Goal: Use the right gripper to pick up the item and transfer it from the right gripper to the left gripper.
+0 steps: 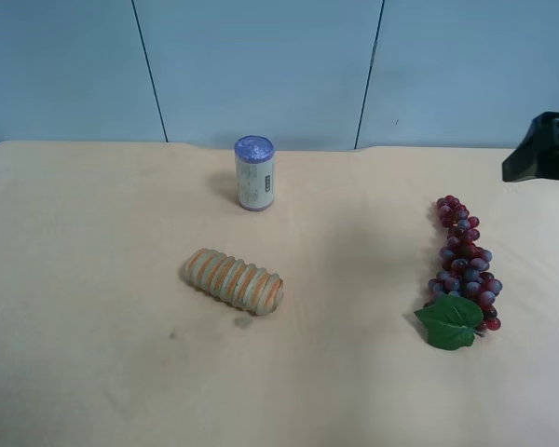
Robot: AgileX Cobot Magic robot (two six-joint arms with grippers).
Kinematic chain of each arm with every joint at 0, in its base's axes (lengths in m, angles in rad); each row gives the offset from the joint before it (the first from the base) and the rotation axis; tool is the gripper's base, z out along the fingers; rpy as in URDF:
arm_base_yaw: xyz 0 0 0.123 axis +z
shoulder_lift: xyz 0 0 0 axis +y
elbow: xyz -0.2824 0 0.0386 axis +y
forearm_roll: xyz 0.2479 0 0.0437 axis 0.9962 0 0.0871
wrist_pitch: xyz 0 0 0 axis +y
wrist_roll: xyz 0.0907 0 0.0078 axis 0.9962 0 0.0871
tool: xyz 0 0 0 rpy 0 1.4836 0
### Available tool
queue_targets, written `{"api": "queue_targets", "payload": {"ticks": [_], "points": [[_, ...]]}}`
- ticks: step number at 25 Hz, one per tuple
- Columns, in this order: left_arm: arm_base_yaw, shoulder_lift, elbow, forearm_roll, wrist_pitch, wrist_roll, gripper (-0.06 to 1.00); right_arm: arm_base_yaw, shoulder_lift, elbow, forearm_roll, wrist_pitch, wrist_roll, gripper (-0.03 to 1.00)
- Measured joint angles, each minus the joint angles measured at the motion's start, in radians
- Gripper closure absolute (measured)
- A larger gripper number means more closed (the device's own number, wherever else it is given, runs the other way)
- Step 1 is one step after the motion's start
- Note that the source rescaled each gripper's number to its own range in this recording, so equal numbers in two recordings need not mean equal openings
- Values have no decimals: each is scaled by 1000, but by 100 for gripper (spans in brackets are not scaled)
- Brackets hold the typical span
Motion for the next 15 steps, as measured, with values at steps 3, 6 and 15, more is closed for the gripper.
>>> {"api": "queue_targets", "payload": {"ticks": [3,6,15], "points": [[0,0,0,0,0,0,13,0,183,-81,0,0,4,-3],[0,0,0,0,0,0,13,0,355,-163,0,-1,21,-3],[0,0,0,0,0,0,13,0,720,-319,8,-5,52,-3]]}}
